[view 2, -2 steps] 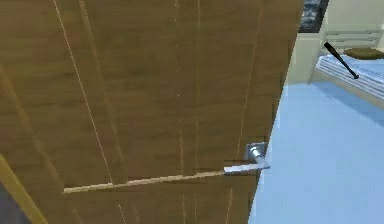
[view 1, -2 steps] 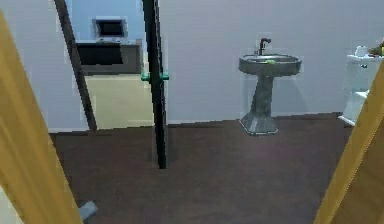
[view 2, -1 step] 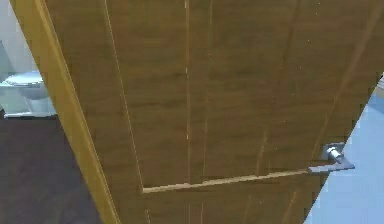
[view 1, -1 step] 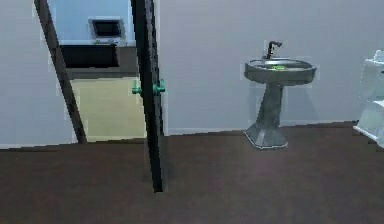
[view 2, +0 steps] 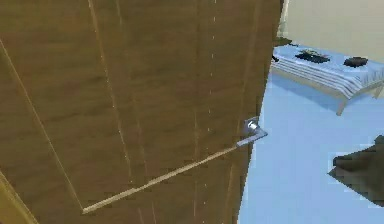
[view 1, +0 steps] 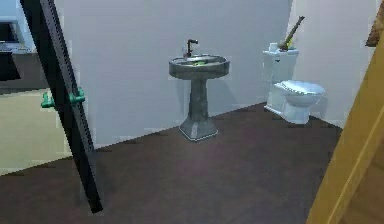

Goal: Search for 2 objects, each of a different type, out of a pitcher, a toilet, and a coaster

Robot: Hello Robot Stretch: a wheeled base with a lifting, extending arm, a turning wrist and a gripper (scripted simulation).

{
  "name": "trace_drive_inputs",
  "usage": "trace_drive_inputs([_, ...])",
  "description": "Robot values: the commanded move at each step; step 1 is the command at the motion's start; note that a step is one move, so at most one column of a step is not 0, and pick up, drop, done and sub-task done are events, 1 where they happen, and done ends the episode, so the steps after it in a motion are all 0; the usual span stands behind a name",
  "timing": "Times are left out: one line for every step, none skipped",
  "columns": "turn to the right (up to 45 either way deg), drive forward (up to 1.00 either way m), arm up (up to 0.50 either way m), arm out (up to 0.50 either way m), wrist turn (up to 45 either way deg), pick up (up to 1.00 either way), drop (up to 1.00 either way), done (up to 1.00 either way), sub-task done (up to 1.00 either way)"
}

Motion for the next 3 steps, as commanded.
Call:
trace_drive_inputs([0.0, 0.45, 0.0, 0.0, 0.0, 0.0, 0.0, 0.0, 0.0])
trace_drive_inputs([15.0, 0.0, 0.0, 0.0, 0.0, 0.0, 0.0, 0.0, 0.0])
trace_drive_inputs([0.0, 0.25, 0.0, 0.0, 0.0, 0.0, 0.0, 0.0, 0.0])
